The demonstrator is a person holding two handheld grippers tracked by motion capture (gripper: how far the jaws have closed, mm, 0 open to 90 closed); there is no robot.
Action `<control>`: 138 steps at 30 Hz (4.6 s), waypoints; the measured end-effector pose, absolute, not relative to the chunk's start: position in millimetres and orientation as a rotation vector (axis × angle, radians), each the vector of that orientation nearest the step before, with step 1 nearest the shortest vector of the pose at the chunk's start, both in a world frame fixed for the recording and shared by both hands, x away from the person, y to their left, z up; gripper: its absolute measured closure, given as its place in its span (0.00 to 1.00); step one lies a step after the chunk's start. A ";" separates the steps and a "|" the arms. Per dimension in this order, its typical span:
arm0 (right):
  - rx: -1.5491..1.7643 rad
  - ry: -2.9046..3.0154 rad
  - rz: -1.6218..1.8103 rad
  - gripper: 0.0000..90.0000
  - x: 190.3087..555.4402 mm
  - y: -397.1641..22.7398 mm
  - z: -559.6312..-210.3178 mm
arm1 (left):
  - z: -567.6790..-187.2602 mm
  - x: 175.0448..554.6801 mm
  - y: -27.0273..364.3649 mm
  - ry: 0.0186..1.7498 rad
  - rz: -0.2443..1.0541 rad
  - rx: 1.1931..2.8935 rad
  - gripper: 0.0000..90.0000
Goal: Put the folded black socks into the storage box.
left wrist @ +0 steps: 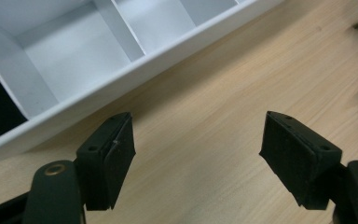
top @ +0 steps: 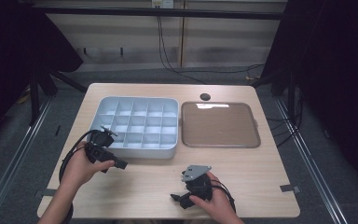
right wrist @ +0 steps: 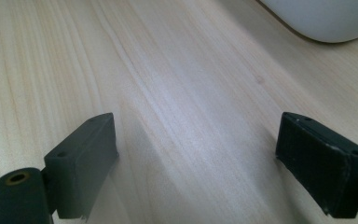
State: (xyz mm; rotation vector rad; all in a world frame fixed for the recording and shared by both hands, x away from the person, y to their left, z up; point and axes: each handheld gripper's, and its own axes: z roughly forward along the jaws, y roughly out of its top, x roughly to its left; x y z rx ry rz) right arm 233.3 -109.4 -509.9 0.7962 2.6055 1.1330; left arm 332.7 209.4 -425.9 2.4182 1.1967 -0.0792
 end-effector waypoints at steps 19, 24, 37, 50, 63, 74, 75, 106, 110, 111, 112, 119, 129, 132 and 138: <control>0.796 2.606 1.133 0.13 233.3 -109.5 -509.8 | -457.7 318.9 199.9 1.155 -0.122 2.440 0.29; 0.796 2.606 1.133 0.13 233.3 -109.4 -509.9 | -464.8 314.9 195.3 1.128 -0.122 2.432 0.29; 0.796 2.606 1.133 0.13 233.3 -109.5 -509.8 | -476.0 306.8 190.5 1.060 -0.065 2.429 0.28; 0.796 2.605 1.133 0.13 233.2 -109.4 -509.9 | -480.7 297.6 194.6 0.966 0.017 2.409 0.26; 0.785 2.604 1.131 0.13 233.1 -109.2 -510.0 | -486.0 292.1 199.7 0.877 0.059 2.379 0.23; 0.781 2.605 1.131 0.13 233.1 -109.2 -510.0 | -492.3 281.9 199.6 0.789 0.138 2.370 0.17; 0.781 2.605 1.131 0.13 233.0 -109.2 -510.0 | -492.4 281.1 199.2 0.787 0.148 2.378 0.17; 0.779 2.607 1.131 0.13 232.7 -109.0 -509.9 | -500.6 273.0 201.5 0.695 0.207 2.354 0.09; 0.782 2.608 1.131 0.13 232.6 -109.0 -509.9 | -502.0 272.9 202.0 0.691 0.218 2.343 0.07; 0.782 2.608 1.131 0.13 232.6 -109.0 -509.9 | -502.3 273.0 202.2 0.687 0.222 2.342 0.07; 0.782 2.609 1.131 0.13 232.6 -109.0 -509.9 | -502.6 272.9 202.2 0.685 0.220 2.342 0.06; 0.780 2.608 1.131 0.13 232.6 -109.0 -509.9 | -505.2 271.0 202.8 0.685 0.225 2.316 0.04; 0.779 2.609 1.132 0.13 232.6 -109.0 -509.9 | -506.4 271.2 203.0 0.686 0.237 2.311 0.01; 0.780 2.608 1.132 0.13 232.6 -109.0 -509.9 | -507.5 271.7 203.3 0.681 0.233 2.301 0.00; 0.779 2.609 1.132 0.13 232.6 -109.0 -509.9 | -508.1 271.7 204.9 0.682 0.235 2.297 0.00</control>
